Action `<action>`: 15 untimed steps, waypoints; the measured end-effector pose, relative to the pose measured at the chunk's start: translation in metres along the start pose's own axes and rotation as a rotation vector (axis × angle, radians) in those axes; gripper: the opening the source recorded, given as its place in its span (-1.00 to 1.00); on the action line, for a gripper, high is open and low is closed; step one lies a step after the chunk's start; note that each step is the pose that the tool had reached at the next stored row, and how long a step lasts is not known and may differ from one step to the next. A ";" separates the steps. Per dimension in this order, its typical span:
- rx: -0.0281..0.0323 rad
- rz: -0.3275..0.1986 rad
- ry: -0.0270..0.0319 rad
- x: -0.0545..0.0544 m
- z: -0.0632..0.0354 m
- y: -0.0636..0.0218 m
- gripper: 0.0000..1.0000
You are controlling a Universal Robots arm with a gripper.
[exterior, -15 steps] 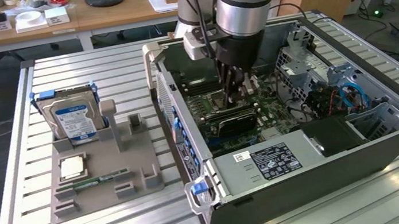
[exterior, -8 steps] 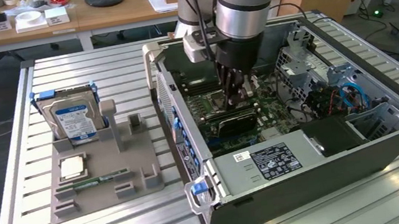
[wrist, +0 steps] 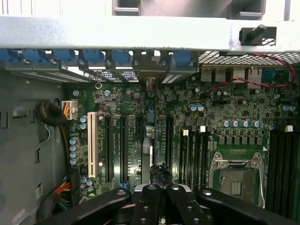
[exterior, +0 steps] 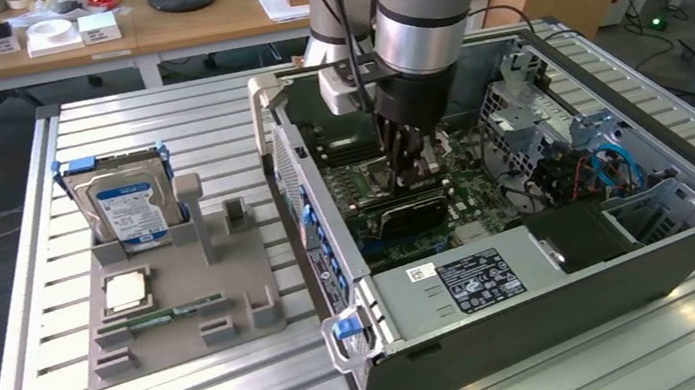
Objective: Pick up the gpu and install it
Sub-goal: 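Press down on the gpu until it lock into place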
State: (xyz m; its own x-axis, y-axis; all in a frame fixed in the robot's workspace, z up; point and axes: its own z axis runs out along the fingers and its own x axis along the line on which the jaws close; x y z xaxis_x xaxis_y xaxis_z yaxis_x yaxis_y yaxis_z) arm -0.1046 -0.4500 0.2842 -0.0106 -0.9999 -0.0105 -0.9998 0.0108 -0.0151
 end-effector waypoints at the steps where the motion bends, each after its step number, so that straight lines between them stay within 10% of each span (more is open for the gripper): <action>1: 0.0001 0.000 0.0009 0.000 0.0002 -0.0002 -0.79; 15: 0.0002 0.008 0.0072 0.001 0.0050 -0.0031 -0.79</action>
State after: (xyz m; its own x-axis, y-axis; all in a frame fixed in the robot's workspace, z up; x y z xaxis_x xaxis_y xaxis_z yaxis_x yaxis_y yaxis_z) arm -0.1013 -0.4515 0.2793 -0.0184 -0.9998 -0.0034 -0.9997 0.0185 -0.0153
